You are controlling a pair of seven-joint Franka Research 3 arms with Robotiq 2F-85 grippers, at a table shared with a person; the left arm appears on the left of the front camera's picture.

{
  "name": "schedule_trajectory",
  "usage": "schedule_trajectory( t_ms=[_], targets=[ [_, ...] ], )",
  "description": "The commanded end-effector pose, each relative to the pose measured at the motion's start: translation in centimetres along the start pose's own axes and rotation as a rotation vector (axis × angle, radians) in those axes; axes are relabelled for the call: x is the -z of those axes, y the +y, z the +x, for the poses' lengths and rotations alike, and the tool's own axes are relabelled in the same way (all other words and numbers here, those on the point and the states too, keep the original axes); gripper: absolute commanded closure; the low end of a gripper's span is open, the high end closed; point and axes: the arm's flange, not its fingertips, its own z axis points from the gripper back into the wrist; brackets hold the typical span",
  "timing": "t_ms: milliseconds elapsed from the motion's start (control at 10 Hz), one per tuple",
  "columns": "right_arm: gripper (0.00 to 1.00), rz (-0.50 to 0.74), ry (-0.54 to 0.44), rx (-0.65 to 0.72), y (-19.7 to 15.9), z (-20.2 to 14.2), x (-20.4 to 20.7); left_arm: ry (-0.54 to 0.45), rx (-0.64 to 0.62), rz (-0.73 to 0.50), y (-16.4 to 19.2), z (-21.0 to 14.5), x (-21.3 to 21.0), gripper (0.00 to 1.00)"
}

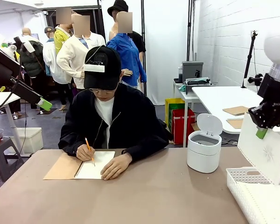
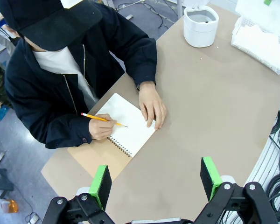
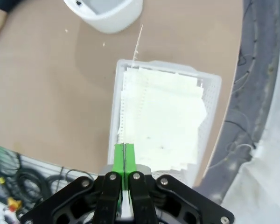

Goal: Sort the paper based on its condition.
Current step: If a person hands you a paper, place it in the Organizing basket , and if it's crumpled, put it in the Trash can.

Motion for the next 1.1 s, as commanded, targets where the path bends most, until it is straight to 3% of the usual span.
schedule_trajectory(
  t_ms=[0,300,1000],
  targets=[
    [1.0,0.045,-0.014,0.008,-0.6,-1.5,1.3,0.002,-0.011,-0.002,-0.1,0.1,0.0,0.0],
    [1.0,0.163,-0.028,0.023,-2.4,-3.6,4.6,0.002,-0.011,-0.002,-0.1,0.1,0.0,0.0],
    [1.0,0.219,0.029,0.123,-4.7,-4.6,11.6,0.002,-0.011,-0.002,-0.1,0.1,0.0,0.0]
  ],
)
